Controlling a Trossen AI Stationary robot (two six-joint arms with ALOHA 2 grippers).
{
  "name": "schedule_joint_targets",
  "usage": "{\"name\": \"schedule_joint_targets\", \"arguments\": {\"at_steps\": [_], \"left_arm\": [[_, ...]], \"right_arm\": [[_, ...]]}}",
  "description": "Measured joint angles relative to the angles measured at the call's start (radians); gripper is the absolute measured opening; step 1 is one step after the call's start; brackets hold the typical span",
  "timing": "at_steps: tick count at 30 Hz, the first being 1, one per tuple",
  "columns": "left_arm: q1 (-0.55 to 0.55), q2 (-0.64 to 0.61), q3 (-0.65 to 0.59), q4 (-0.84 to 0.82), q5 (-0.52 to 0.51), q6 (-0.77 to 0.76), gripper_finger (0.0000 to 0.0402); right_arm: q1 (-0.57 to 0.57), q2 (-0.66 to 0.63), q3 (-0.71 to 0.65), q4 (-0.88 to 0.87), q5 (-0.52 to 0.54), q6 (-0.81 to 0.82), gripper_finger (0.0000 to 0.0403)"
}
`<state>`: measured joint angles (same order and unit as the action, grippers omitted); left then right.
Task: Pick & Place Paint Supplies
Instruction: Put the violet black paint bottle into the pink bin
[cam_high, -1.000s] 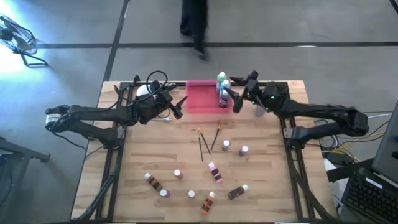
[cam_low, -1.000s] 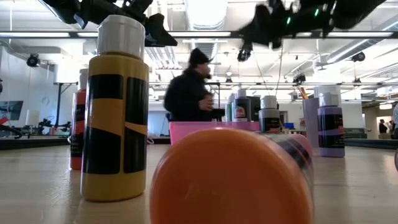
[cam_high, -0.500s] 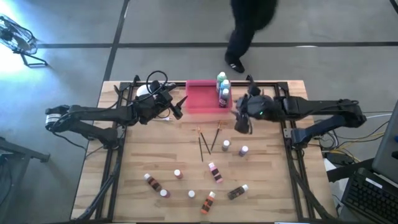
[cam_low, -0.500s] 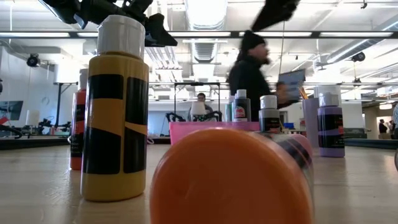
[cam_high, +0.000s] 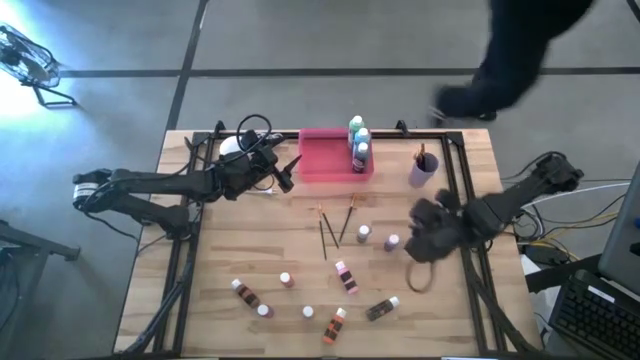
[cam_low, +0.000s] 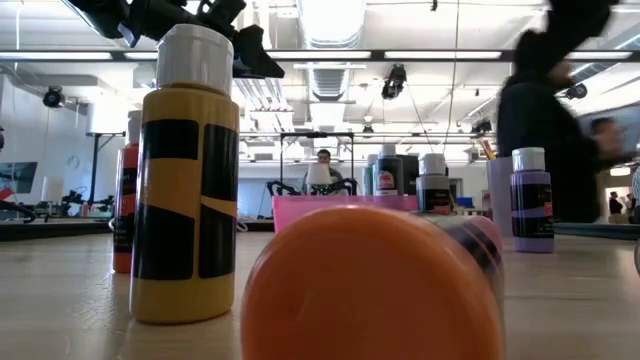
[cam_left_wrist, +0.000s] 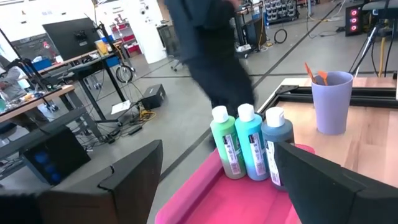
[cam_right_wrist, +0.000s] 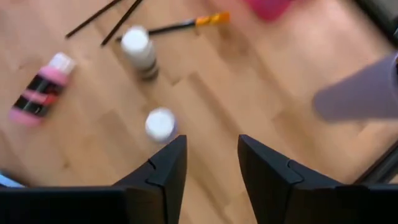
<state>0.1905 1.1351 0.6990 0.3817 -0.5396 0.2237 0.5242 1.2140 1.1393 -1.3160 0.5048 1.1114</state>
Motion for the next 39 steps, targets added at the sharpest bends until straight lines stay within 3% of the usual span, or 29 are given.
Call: {"name": "schedule_joint_targets", "arguments": {"at_steps": [6, 10, 20, 30, 39], "left_arm": [[0.002, 0.0, 0.0, 0.003, 0.0, 0.021, 0.0312], [0.002, 0.0, 0.002, 0.018, 0.0, 0.034, 0.0312], [0.002, 0.016, -0.001, 0.011, 0.0, -0.089, 0.0312], [0.002, 0.021, -0.001, 0.01, 0.0, -0.136, 0.0312], [0.002, 0.021, -0.001, 0.009, 0.0, -0.136, 0.0312]], "right_arm": [[0.211, -0.058, -0.152, 0.023, 0.025, 0.313, 0.0119], [0.317, -0.069, -0.282, 0.174, 0.082, 0.43, 0.0114], [0.369, -0.006, -0.58, 0.643, 0.248, 0.306, 0.0159], [0.364, 0.003, -0.702, 0.798, 0.409, 0.297, 0.0221], [0.309, 0.003, -0.72, 0.895, 0.415, 0.216, 0.0253]]}}
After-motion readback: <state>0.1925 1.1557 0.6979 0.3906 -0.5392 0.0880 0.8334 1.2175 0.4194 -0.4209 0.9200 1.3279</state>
